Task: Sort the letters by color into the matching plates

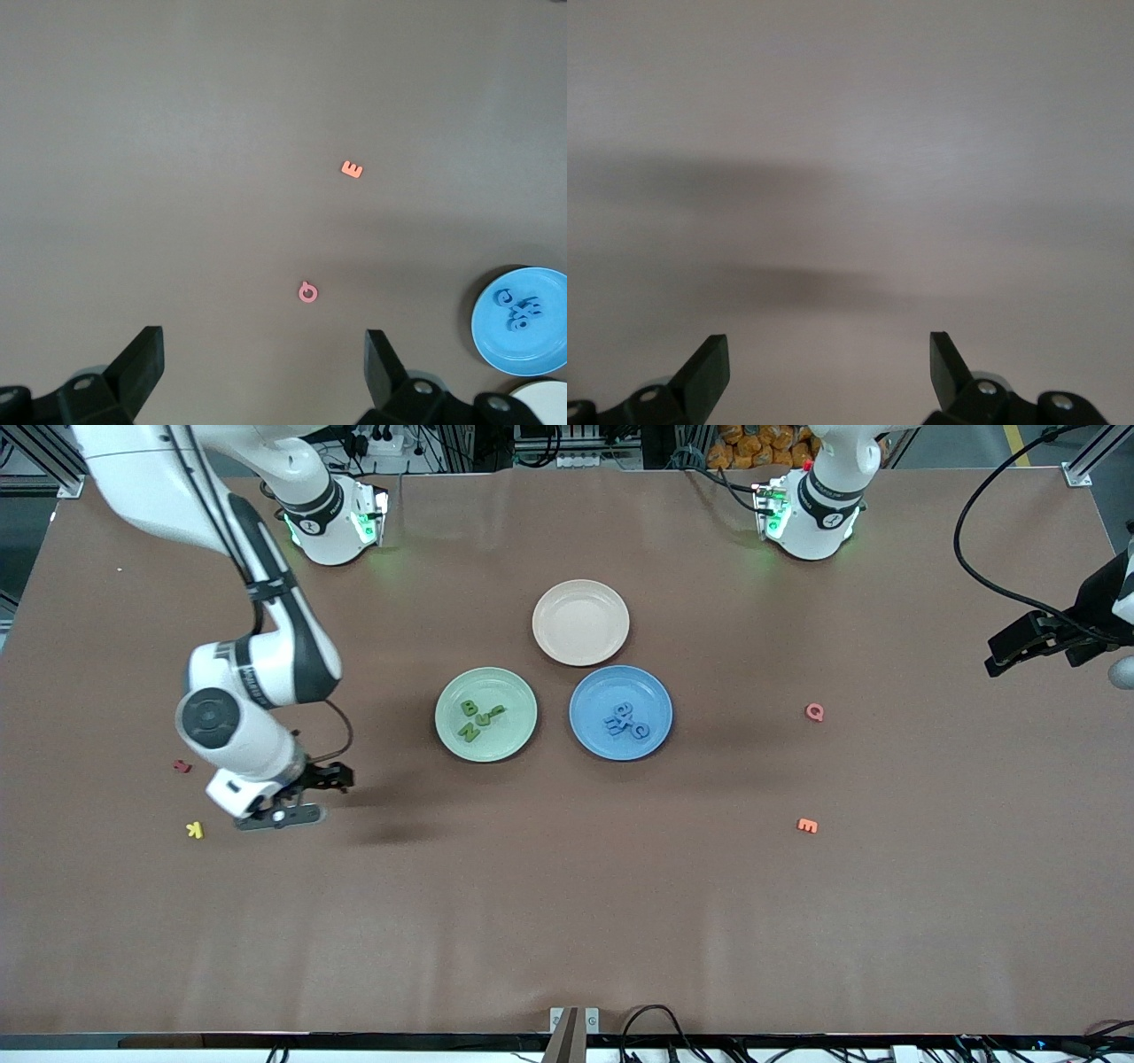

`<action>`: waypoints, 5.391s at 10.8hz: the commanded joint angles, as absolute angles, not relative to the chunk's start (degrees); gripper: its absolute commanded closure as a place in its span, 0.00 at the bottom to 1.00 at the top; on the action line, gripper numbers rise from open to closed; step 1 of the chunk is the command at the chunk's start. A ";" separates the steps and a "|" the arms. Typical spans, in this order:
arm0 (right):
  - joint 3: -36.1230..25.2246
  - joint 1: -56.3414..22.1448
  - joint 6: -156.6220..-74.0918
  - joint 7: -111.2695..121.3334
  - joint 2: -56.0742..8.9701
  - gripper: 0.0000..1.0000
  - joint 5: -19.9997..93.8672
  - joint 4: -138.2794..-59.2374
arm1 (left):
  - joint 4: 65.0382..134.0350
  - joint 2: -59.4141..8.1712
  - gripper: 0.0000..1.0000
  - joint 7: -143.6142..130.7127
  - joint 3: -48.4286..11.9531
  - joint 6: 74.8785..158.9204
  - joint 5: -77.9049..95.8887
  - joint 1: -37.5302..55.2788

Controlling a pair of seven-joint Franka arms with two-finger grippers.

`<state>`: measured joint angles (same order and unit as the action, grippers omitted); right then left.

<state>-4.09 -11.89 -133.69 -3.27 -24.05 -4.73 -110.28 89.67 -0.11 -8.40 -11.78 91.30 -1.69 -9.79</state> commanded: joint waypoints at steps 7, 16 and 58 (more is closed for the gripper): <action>-11.68 -3.69 -125.27 10.99 -15.85 0.00 -3.96 -108.02 | 88.33 -1.32 0.00 -6.86 -11.87 90.26 -2.81 -9.84; -12.57 -6.15 -91.59 6.08 -8.89 0.00 -3.26 -85.44 | 88.33 -1.41 0.00 -6.86 -11.87 90.26 -2.90 -9.93; -12.57 -8.35 -85.34 -3.16 -3.52 0.00 0.79 -84.73 | 88.33 2.02 0.00 -6.86 -13.18 86.31 -0.44 -9.41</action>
<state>-12.60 -8.10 -85.02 -2.31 -4.05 0.86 -84.12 88.57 2.00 -8.12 -13.27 87.17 -1.56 -9.19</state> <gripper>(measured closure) 0.000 0.000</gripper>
